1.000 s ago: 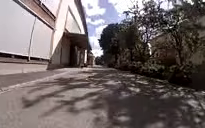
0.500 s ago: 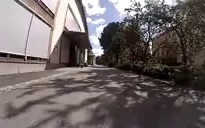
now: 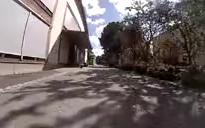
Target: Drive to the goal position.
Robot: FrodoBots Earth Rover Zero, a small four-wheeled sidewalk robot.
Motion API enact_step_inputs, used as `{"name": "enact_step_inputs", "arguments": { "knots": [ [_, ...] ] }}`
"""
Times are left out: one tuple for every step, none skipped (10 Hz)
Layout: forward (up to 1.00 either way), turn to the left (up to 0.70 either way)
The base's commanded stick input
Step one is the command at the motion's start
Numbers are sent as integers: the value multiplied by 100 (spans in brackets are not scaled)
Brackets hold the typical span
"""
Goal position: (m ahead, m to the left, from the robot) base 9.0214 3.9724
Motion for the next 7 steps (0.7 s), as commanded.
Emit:
{"name": "enact_step_inputs", "arguments": {
  "knots": [
    [85,0],
    [85,0],
    [85,0],
    [85,0],
    [85,0],
    [85,0],
    [85,0]
  ]
}}
